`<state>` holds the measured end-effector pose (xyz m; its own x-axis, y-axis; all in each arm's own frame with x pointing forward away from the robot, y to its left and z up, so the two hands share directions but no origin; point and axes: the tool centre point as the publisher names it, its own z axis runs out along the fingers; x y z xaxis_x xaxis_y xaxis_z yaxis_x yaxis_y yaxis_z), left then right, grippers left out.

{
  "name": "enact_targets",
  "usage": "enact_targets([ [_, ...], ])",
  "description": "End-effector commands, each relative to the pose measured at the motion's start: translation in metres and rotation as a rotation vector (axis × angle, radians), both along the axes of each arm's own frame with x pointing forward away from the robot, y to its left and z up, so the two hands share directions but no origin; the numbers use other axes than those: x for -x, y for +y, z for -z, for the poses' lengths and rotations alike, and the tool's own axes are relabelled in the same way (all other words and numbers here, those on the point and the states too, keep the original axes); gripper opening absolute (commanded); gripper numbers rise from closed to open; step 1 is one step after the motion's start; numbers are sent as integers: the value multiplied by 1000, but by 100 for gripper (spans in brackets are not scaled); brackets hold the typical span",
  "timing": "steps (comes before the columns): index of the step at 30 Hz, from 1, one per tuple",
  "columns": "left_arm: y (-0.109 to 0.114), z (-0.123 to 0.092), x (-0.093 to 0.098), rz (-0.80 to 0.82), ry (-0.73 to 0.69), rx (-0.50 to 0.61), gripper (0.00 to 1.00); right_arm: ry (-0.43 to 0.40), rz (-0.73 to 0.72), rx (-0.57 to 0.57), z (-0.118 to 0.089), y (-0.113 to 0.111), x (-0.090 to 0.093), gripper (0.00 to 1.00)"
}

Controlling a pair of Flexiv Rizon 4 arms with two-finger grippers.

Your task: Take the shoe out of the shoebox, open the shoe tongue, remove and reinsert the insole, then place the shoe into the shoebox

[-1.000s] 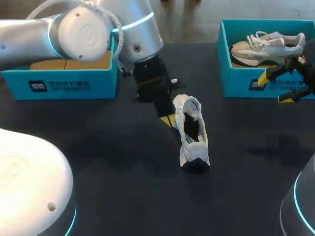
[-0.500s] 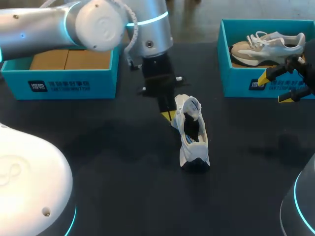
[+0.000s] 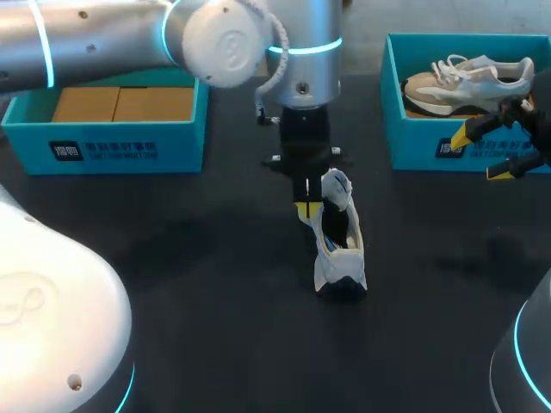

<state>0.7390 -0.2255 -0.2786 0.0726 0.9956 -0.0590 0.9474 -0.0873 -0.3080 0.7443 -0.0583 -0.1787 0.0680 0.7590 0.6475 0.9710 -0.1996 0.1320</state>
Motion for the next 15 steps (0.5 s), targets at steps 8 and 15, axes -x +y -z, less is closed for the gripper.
enact_targets([
  [8,-10,22,6,6,-2,-62,0,1,2,3,0,1,0,100],
  [15,-18,33,9,8,-13,-64,0,1,2,3,0,1,0,100],
])
